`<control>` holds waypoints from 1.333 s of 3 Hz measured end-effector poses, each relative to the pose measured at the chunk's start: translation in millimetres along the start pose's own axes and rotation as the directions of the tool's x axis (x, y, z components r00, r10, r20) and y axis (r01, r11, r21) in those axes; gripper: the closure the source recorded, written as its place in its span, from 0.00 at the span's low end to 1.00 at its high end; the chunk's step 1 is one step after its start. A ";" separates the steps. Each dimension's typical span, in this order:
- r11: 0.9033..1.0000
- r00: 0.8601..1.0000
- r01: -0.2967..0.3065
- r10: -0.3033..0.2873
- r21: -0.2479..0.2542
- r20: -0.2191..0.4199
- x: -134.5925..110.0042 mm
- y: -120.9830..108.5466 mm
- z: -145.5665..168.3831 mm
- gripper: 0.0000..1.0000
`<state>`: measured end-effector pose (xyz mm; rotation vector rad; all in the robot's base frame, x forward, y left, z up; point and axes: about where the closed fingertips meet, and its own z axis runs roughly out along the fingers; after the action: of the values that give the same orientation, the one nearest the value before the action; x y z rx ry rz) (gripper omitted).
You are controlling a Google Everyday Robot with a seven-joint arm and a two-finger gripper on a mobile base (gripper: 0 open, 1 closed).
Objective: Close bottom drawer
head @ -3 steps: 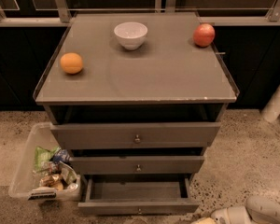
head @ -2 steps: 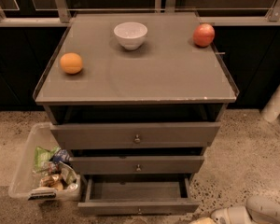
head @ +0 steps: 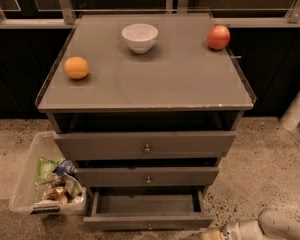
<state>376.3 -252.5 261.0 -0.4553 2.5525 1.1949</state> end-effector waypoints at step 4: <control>0.972 0.973 0.194 -0.208 0.134 0.096 -23.1 -46.5 86.3 1.00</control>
Offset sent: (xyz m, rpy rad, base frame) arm 0.0350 0.0162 -0.0669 -0.0478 -0.2359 0.0197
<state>426.4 -209.9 184.7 -0.5865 2.4037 0.9572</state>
